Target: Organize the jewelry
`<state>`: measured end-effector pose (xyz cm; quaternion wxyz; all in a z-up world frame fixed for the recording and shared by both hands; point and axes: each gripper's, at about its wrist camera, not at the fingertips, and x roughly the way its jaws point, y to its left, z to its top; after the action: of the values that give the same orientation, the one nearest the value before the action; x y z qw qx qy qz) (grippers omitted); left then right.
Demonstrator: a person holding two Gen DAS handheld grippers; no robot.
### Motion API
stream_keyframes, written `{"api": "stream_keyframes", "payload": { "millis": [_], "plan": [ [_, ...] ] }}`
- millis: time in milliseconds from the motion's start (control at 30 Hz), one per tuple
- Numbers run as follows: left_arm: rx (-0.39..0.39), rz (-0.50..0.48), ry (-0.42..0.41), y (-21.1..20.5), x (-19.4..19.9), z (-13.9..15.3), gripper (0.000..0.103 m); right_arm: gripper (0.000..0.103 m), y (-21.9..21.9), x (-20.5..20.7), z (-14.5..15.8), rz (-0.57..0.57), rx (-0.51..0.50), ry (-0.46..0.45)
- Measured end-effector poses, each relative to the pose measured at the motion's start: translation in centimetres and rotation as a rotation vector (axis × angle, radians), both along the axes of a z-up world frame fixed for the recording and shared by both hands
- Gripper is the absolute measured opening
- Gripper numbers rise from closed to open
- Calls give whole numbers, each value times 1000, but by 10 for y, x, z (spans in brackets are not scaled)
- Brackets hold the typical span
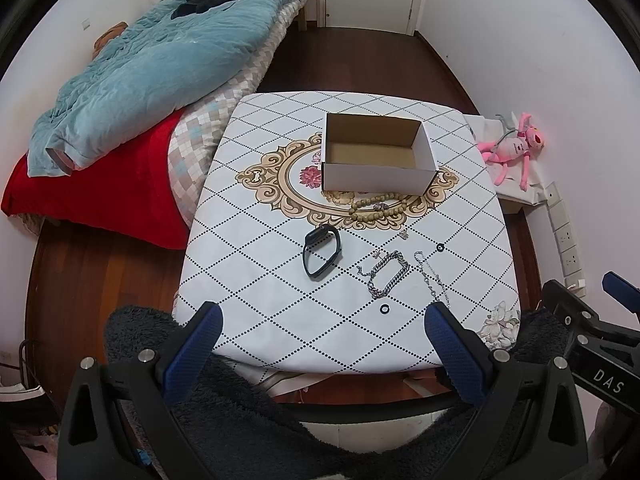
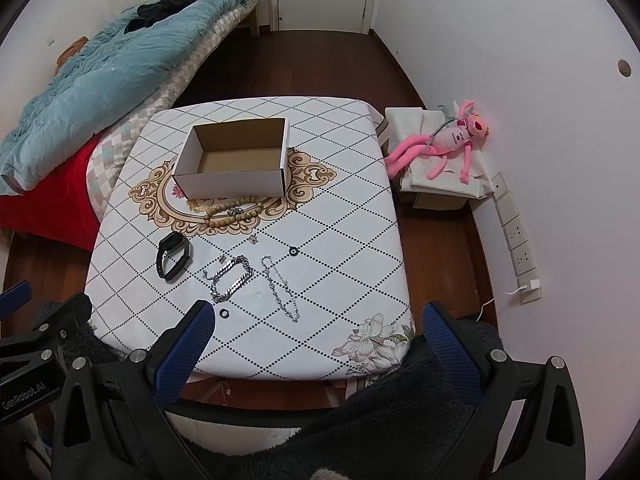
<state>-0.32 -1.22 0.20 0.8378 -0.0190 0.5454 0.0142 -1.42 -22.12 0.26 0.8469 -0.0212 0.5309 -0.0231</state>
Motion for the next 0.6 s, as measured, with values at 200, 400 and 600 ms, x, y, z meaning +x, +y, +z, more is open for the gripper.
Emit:
{"api": "stream_keyframes", "payload": {
  "millis": [200, 400, 600],
  "plan": [
    [0, -1, -1, -1, 1, 1, 103, 103, 0, 0, 1, 0, 0, -1],
    [1, -2, -3, -1, 1, 1, 103, 103, 0, -1, 1, 0, 1, -1],
    [2, -3, -4, -4, 4, 5, 103, 103, -1, 3, 7, 1, 0, -3]
  ]
}}
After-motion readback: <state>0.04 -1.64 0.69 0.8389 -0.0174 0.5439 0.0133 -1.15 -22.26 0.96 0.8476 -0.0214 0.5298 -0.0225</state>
